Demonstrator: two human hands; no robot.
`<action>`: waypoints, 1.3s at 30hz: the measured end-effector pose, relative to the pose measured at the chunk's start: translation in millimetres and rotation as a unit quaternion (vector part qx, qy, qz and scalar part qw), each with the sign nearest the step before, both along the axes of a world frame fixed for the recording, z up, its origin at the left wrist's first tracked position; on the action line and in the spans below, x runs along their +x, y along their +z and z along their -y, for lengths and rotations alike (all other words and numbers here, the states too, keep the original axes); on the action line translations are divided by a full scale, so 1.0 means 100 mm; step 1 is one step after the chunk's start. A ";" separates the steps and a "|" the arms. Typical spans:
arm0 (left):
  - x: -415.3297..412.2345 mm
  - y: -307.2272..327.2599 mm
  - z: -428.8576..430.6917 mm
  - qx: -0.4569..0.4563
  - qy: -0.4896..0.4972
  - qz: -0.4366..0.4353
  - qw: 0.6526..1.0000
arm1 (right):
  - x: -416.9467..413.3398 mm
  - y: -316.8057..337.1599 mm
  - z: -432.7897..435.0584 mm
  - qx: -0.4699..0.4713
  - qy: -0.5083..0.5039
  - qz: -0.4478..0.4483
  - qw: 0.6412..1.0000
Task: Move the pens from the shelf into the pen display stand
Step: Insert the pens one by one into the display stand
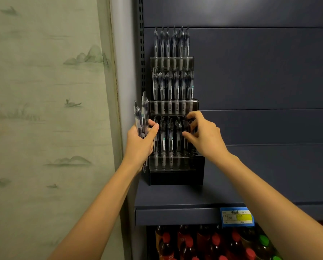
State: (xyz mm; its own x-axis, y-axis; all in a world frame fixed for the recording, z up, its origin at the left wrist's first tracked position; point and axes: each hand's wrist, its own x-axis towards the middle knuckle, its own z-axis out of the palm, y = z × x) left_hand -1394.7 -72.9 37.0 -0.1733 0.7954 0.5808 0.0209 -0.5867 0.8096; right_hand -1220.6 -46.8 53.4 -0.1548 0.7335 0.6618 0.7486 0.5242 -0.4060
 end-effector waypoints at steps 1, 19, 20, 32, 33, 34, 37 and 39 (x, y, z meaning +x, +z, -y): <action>0.00 0.00 0.00 0.000 -0.001 -0.001 1.000 | 0.00 -0.02 0.00 0.000 -0.003 0.001 1.000; 0.16 0.01 0.11 -0.013 -0.058 -0.006 0.998 | 0.01 0.13 0.18 0.065 0.027 -0.053 0.996; 0.20 0.01 0.12 -0.016 -0.066 -0.004 0.998 | 0.00 0.18 0.20 0.058 0.051 -0.057 0.995; 0.58 -0.02 0.21 -0.035 -0.065 0.016 0.997 | -0.02 0.36 0.24 -0.065 0.218 -0.081 0.970; 0.60 -0.02 0.22 -0.034 -0.066 0.020 0.997 | -0.01 0.36 0.24 -0.071 0.228 -0.090 0.967; 0.61 -0.02 0.22 -0.032 -0.068 0.023 0.997 | 0.00 0.36 0.24 -0.077 0.236 -0.098 0.964; 0.62 -0.02 0.23 -0.024 -0.074 0.017 0.997 | 0.03 0.38 0.23 -0.077 0.247 -0.118 0.959; 0.61 -0.02 0.22 -0.019 -0.079 0.012 0.997 | 0.03 0.40 0.22 -0.065 0.243 -0.132 0.959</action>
